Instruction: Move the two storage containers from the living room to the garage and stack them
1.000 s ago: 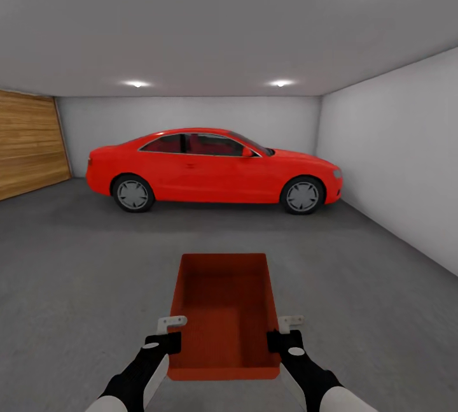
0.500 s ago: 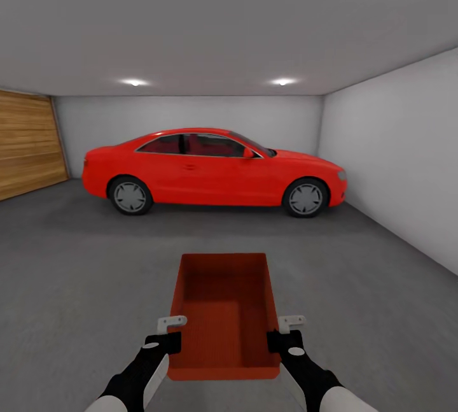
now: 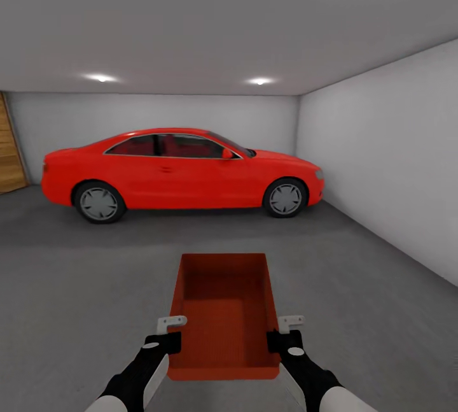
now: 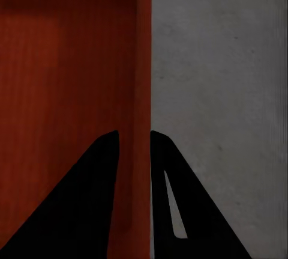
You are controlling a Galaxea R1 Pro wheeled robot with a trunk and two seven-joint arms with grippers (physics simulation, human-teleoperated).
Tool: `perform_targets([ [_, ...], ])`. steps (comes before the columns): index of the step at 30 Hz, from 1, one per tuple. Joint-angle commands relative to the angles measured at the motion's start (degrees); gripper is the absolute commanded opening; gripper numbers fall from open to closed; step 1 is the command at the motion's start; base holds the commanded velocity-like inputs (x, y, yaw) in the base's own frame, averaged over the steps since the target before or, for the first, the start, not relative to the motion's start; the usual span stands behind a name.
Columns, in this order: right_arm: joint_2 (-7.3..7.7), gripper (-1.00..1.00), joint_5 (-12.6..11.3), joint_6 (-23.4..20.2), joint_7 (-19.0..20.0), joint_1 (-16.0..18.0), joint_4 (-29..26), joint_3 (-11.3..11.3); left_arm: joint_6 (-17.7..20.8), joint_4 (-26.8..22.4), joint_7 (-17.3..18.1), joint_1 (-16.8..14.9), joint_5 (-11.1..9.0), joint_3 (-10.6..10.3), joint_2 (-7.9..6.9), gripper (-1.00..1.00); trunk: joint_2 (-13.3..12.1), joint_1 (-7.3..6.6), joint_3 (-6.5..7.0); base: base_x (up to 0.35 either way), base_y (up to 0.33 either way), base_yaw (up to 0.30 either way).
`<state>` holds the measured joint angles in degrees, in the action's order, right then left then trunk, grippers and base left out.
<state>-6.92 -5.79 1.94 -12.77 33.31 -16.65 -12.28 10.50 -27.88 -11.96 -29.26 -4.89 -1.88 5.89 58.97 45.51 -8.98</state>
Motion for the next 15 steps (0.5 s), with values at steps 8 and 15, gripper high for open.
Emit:
perform_targets([
  [8,-0.03,-1.00,0.3,3.1,-0.8,0.1,-0.1,1.8,0.5,-0.1,-0.2,0.0,-3.8,1.1,-0.01,-1.00,0.0,0.04,-0.08,0.322,0.000,-0.290],
  [15,-0.03,-1.00,0.3,3.1,-0.8,0.1,0.0,1.8,0.5,-0.1,-0.2,0.0,-3.8,1.1,-0.08,-1.00,0.0,0.04,-0.08,0.322,0.000,-0.290],
])
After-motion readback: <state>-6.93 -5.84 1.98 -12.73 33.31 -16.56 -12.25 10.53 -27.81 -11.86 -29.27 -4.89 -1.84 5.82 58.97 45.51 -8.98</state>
